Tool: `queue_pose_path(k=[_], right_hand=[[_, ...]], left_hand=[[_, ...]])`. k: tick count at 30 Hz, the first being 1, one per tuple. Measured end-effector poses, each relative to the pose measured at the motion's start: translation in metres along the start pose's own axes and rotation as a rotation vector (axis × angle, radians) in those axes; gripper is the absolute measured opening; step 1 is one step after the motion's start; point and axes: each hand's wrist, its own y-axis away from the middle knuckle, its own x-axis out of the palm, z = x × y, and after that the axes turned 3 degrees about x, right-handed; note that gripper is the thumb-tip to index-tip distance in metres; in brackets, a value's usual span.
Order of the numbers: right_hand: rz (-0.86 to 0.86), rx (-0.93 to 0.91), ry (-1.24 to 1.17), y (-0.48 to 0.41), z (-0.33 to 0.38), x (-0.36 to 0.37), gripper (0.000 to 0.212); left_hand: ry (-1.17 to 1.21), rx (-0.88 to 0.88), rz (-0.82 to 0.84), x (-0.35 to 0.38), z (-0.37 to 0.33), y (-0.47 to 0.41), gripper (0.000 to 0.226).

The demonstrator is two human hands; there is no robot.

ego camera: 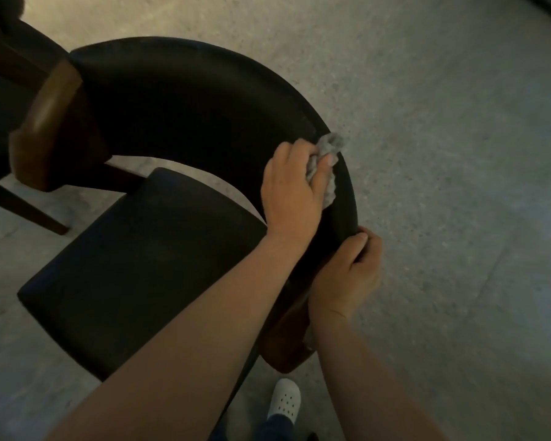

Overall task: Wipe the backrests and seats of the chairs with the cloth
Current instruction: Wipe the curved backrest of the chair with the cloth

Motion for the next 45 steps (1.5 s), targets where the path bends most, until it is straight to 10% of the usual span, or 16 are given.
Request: queue_pose_path(k=[19,26,45], right_hand=[[0.002,-0.004,-0.012,-0.003,-0.004,0.0,0.028],[0.006,0.0,-0.007,-0.002,-0.003,0.0,0.023],[0.401,-0.07,-0.009,-0.073,0.044,0.009,0.025]], left_hand=[[-0.011,-0.434,0.041,0.016,0.085,0.034,0.014],[-0.324,-0.413,0.39,-0.016,0.122,0.051,0.023],[0.058,-0.363,0.033,-0.062,0.032,0.009,0.025]])
